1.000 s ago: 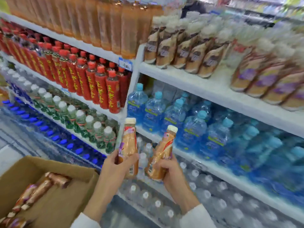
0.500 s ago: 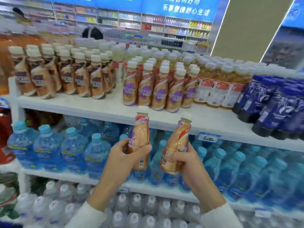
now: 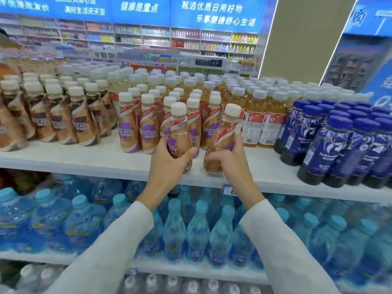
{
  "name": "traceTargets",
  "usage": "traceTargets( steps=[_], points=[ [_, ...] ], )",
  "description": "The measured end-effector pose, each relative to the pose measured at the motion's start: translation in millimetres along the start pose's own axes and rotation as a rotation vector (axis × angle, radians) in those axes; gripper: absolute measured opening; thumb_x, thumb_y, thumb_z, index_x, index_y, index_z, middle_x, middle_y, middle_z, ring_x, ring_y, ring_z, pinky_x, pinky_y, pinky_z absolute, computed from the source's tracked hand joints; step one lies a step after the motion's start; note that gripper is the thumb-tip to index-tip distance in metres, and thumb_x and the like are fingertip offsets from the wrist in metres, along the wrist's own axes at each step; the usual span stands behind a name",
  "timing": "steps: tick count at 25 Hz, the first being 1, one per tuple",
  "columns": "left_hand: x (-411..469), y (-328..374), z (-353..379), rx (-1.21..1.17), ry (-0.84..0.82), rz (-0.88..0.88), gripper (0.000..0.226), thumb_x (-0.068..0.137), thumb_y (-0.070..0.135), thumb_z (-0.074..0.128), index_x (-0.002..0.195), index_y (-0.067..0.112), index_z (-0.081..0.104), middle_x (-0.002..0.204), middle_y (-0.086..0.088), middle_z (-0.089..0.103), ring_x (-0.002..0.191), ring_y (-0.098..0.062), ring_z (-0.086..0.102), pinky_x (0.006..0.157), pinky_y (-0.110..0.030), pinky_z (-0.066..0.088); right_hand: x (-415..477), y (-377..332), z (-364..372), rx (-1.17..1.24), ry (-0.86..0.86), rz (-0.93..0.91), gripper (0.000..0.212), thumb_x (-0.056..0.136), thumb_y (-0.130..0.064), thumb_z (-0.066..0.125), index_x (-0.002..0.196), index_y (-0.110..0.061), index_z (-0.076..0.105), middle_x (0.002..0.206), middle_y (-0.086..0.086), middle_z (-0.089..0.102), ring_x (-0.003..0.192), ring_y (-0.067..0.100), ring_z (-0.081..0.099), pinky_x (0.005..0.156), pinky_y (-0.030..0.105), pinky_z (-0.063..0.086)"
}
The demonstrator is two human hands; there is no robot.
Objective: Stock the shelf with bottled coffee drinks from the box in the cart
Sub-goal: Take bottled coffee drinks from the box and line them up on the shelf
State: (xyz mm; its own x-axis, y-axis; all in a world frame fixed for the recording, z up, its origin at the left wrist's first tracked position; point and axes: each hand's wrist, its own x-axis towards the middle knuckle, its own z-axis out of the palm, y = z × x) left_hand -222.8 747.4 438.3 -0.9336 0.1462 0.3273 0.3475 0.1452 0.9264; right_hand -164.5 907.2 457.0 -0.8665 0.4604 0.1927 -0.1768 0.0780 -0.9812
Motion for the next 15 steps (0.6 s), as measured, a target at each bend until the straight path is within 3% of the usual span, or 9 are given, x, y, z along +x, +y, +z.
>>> traceTargets(
  steps=[2, 5, 7, 10, 13, 15],
  points=[
    [3.9, -9.1, 2.0, 0.042, 0.012, -0.001, 0.051, 0.078, 0.055, 0.081, 0.117, 0.037, 0.054, 0.097, 0.030, 0.062, 0.085, 0.021, 0.057, 0.067, -0.008, 0.041, 4.9, 8.6, 2.6, -0.030, 0.015, -0.030, 0.073, 0.059, -0.002, 0.082, 0.115, -0.035, 0.049, 0.099, -0.017, 0.069, 0.089, 0.000, 0.066, 0.069, 0.017, 0.052],
    [8.6, -18.2, 3.0, 0.052, 0.002, 0.014, 0.064, 0.077, 0.059, 0.079, 0.129, 0.032, 0.053, 0.104, 0.029, 0.062, 0.087, 0.019, 0.057, 0.067, -0.006, 0.042, 8.5, 21.8, 6.3, -0.084, 0.018, -0.017, 0.071, 0.063, -0.007, 0.083, 0.119, -0.033, 0.048, 0.103, -0.012, 0.071, 0.093, 0.005, 0.067, 0.080, 0.029, 0.052],
    [9.0, -23.1, 0.8, 0.047, -0.045, 0.016, 0.071, 0.075, 0.059, 0.081, 0.133, 0.033, 0.050, 0.111, 0.026, 0.062, 0.095, 0.014, 0.059, 0.073, -0.007, 0.044, 8.5, 25.4, 6.5, -0.137, -0.007, -0.010, 0.073, 0.066, -0.011, 0.084, 0.124, -0.033, 0.044, 0.106, -0.012, 0.070, 0.094, 0.003, 0.067, 0.081, 0.028, 0.052],
    [11.6, -33.0, -12.5, 0.047, -0.177, 0.010, 0.062, 0.076, 0.039, 0.086, 0.126, 0.043, 0.050, 0.114, 0.029, 0.063, 0.099, 0.012, 0.061, 0.085, -0.016, 0.050, 5.1, 26.0, -2.2, -0.228, -0.061, -0.006, 0.085, 0.064, -0.014, 0.090, 0.132, -0.031, 0.041, 0.114, -0.016, 0.065, 0.095, -0.006, 0.065, 0.080, 0.017, 0.050],
    [15.2, -40.5, -24.0, 0.042, -0.195, 0.009, 0.065, 0.074, 0.022, 0.089, 0.127, 0.038, 0.055, 0.111, 0.028, 0.066, 0.097, 0.015, 0.063, 0.090, -0.018, 0.054, -0.4, 27.2, -11.7, -0.256, 0.000, -0.035, 0.076, 0.061, -0.015, 0.092, 0.117, -0.041, 0.050, 0.114, -0.018, 0.064, 0.093, -0.012, 0.064, 0.073, 0.011, 0.052],
    [13.3, -37.3, -22.9, 0.071, -0.119, 0.028, 0.069, 0.065, 0.031, 0.095, 0.122, 0.038, 0.056, 0.105, 0.028, 0.067, 0.090, 0.013, 0.066, 0.075, -0.009, 0.053, -4.7, 27.9, -10.4, -0.295, 0.065, -0.062, 0.067, 0.064, -0.017, 0.094, 0.108, -0.044, 0.052, 0.111, -0.020, 0.065, 0.093, -0.014, 0.062, 0.072, 0.011, 0.052]
  ],
)
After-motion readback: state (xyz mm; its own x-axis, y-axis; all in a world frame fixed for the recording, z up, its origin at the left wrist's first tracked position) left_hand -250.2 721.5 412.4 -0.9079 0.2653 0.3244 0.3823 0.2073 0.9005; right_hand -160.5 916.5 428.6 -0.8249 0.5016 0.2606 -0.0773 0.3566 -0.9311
